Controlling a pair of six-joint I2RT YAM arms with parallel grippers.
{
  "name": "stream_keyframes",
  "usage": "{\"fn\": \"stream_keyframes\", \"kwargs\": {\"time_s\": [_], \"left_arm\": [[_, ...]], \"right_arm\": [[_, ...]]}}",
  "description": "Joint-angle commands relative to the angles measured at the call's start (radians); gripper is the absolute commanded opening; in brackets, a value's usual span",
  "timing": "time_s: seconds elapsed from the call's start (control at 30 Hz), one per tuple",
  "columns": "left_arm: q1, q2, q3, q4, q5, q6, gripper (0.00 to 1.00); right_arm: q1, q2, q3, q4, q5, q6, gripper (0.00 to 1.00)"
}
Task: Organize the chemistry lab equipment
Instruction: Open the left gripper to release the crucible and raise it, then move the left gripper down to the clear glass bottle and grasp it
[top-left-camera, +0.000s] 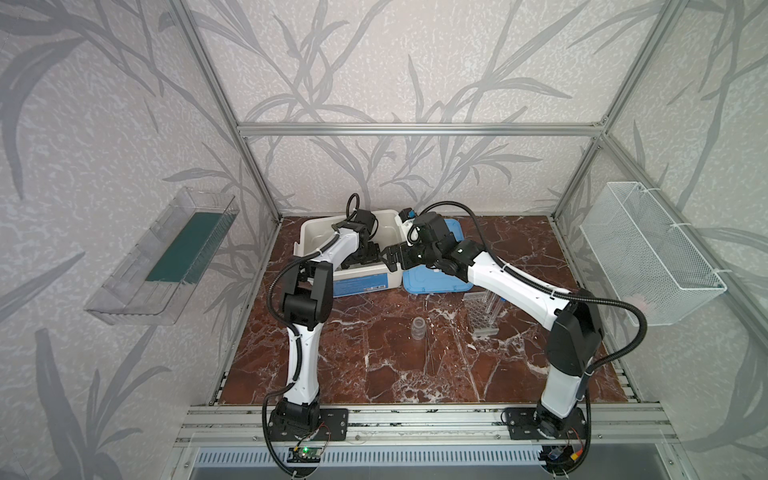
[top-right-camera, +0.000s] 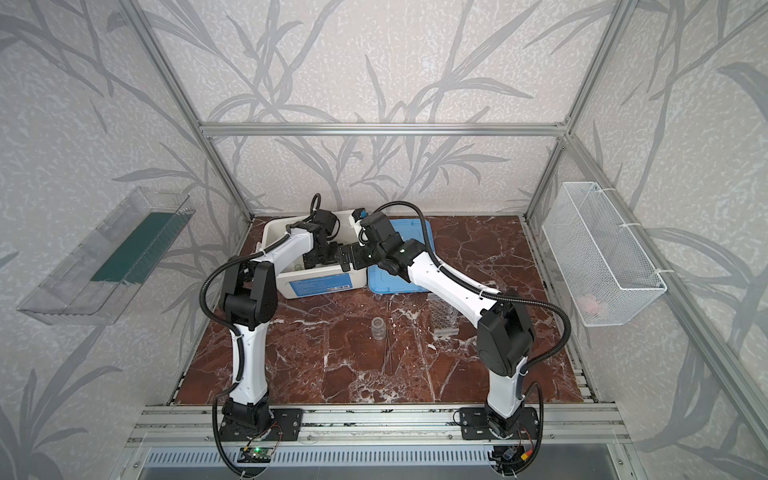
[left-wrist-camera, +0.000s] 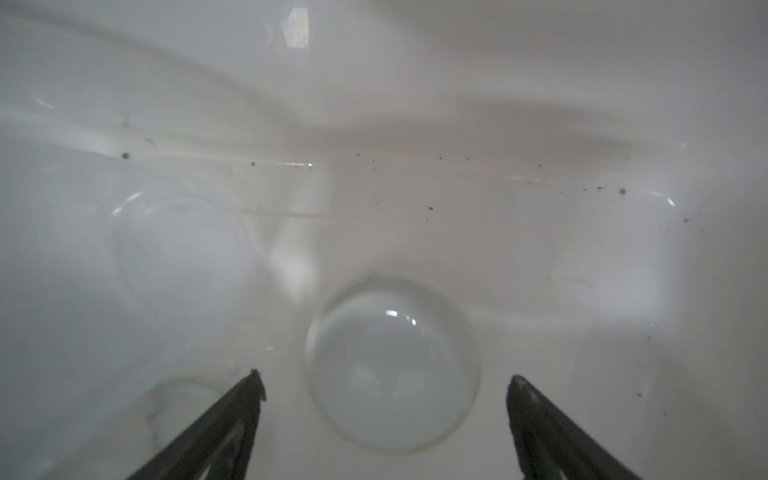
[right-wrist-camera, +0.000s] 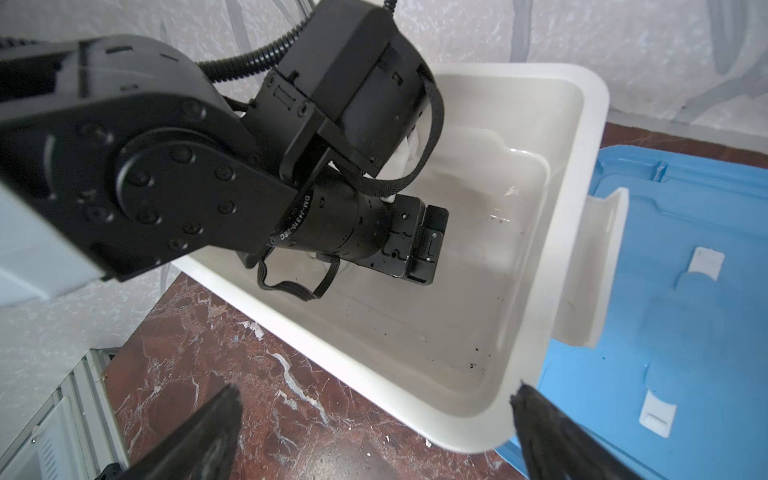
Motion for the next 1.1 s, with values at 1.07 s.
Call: {"fn": "stream_keyframes", "kwargs": {"time_s": [1.07], "left_arm": [[-0.535,-0.718,-0.427,-0.197,0.205,-0.094,0.95]], "right_arm": [[-0.004,-0.829,-0.703,-0.308,0.000,0.048,0.97]]}}
